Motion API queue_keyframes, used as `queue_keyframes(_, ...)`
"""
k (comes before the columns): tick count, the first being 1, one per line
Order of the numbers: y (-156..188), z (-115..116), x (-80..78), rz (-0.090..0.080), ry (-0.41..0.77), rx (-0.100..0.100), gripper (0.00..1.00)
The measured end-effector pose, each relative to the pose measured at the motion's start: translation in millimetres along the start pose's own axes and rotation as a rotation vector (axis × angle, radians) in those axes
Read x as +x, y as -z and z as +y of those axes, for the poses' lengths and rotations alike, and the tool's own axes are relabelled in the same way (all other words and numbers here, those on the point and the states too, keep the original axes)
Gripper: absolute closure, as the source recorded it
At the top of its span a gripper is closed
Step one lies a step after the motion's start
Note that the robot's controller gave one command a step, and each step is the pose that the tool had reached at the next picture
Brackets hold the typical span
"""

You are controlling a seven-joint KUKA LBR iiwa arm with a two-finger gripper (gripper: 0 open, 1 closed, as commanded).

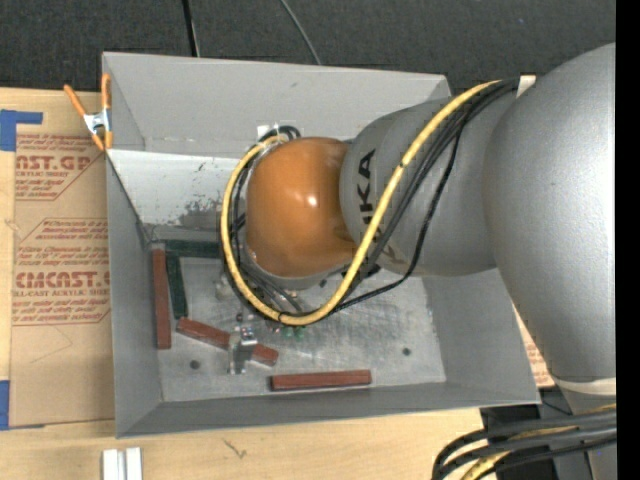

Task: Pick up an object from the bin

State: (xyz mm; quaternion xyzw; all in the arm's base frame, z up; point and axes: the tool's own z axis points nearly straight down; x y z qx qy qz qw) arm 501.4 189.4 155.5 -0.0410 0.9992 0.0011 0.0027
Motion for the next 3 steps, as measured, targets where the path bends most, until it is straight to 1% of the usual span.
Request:
queue_keyframes(1, -80, -17, 5.3, -0.004, 0.035, -0.003, 1.0)
queue_keyframes(2, -80, -17, 5.3, -0.004, 0.035, -0.003, 1.0)
queue_keyframes(3, 106, -7, 4.7, -0.005, 0.105, -0.001, 1.0)
